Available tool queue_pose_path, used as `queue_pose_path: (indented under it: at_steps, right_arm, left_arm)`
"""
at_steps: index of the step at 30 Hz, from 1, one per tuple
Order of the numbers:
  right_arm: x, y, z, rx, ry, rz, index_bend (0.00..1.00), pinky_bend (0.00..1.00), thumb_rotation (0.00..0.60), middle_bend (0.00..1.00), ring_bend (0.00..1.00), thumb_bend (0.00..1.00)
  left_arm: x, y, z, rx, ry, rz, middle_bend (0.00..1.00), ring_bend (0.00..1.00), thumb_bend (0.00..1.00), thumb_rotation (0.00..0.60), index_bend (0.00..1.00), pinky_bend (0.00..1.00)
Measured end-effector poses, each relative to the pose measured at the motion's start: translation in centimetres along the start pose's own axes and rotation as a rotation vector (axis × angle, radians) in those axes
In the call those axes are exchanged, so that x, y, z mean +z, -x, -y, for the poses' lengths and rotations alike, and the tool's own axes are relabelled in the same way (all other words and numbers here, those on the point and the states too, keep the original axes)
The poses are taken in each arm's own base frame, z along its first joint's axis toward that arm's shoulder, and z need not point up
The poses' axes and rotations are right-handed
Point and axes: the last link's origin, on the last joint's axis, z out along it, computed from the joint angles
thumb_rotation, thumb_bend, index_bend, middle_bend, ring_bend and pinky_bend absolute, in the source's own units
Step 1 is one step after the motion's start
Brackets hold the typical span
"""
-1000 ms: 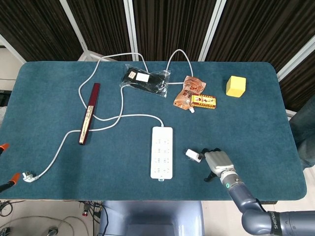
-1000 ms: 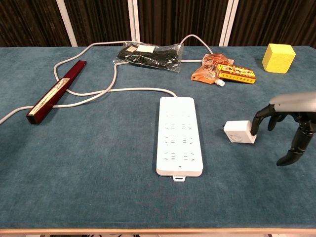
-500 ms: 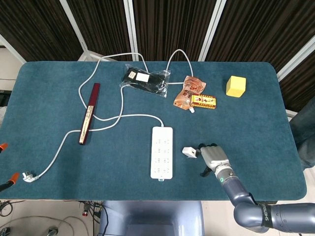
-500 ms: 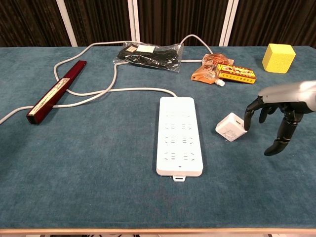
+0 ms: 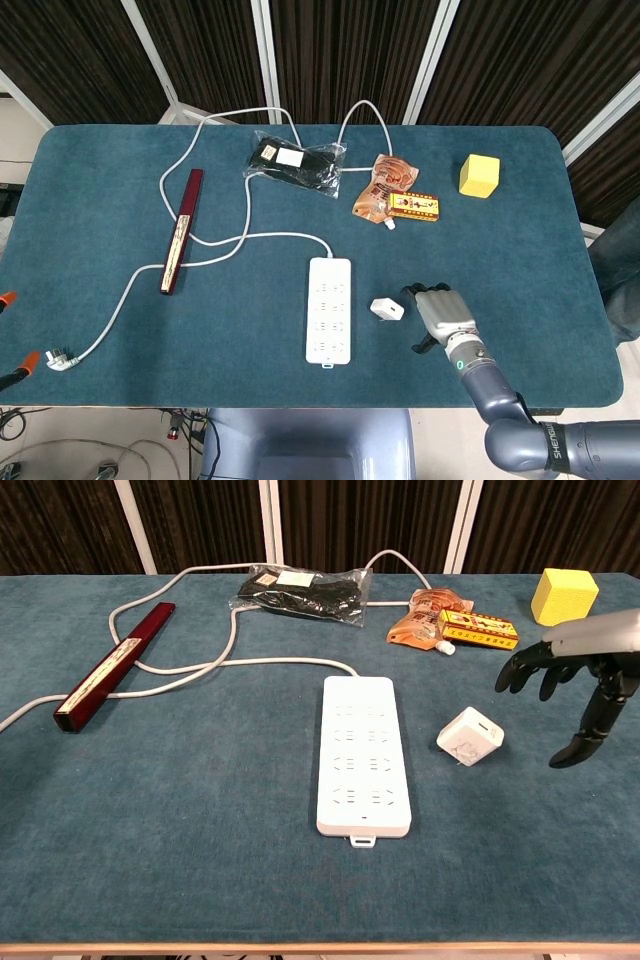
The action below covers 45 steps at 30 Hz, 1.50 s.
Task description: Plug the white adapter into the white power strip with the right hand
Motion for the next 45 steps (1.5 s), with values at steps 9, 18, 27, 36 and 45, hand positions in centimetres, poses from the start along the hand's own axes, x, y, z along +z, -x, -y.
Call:
queue_pose_path:
  at_steps: [9,18,27,36,45]
  right_arm:
    - [0.1,0.3,0.2,0.098,0.048,-0.121,0.19,0.18,0.6,0.18,0.24,0.22]
    - [1.1,4.0,2.1,0.328,0.134,-0.19,0.19,0.22,0.6,0.22,0.3,0.22]
    - [3.4,6.0,2.5,0.395,0.238,-0.177,0.29,0.31,0.6,0.33,0.41,0.22]
    - [4.8,5.7,2.8,0.454,0.249,-0.247,0.39,0.36,0.6,0.39,0.47,0.22]
    - [5.2,5.9,3.4,0.489,0.238,-0.241,0.42,0.37,0.6,0.4,0.48,0.23]
  left_arm:
    - [0.0,0.0,0.0,0.0,0.0,0.0,0.0,0.0,0.19,0.6,0.16,0.08]
    - [0.1,0.1,0.0,-0.001,-0.002,0.004,0.0,0.0,0.19,0.6,0.16,0.08]
    - [0.2,0.0,0.3,-0.004,-0.01,0.001,0.0,0.0,0.19,0.6,0.16,0.08]
    - [0.2,0.1,0.1,0.0,-0.006,0.004,0.0,0.0,0.19,0.6,0.16,0.08]
    - [0.2,0.1,0.1,0.002,-0.005,0.005,0.0,0.0,0.19,0.6,0.17,0.08]
